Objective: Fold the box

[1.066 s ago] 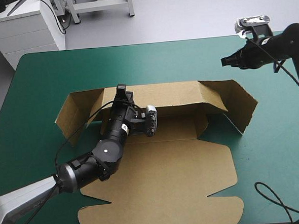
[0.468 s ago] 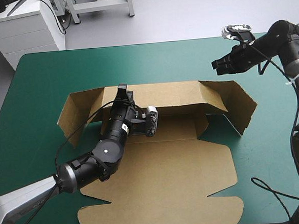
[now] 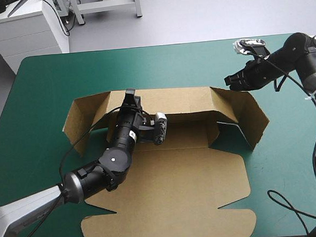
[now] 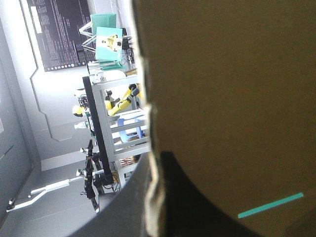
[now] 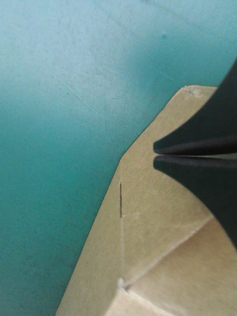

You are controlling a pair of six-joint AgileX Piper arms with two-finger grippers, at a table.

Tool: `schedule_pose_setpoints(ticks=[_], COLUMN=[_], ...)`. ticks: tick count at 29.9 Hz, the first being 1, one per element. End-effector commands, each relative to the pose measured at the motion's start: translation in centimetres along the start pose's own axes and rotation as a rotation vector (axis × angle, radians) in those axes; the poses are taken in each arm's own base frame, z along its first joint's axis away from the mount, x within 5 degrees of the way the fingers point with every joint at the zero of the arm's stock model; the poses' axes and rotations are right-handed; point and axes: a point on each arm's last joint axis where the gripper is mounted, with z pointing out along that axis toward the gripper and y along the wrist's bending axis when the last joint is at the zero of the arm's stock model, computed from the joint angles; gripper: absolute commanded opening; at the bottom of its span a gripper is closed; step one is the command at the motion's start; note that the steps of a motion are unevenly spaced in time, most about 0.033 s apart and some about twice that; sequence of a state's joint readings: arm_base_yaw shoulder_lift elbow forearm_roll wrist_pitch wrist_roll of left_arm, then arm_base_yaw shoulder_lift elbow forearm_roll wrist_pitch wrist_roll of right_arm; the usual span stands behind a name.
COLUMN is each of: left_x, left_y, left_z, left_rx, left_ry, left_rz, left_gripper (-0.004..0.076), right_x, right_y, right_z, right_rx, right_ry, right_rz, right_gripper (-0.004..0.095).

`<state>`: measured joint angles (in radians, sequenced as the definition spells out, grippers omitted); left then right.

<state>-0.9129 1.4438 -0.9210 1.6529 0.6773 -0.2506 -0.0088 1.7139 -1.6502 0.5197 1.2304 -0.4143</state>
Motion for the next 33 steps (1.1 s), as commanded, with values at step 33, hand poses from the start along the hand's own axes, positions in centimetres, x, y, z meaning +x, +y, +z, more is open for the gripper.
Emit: schedule_pose_setpoints(ticks=[33], left_x=[-0.4], left_y=[0.8], left_z=[0.6], left_rx=[-0.095], left_ry=[0.046], left_rz=[0.036], left_gripper=[-0.0008], right_x=[9.4], right_y=[4.2], right_z=[1.1], right_rx=[-0.271], right_ry=[-0.188], right_rz=[-0.191], right_gripper=[0.0])
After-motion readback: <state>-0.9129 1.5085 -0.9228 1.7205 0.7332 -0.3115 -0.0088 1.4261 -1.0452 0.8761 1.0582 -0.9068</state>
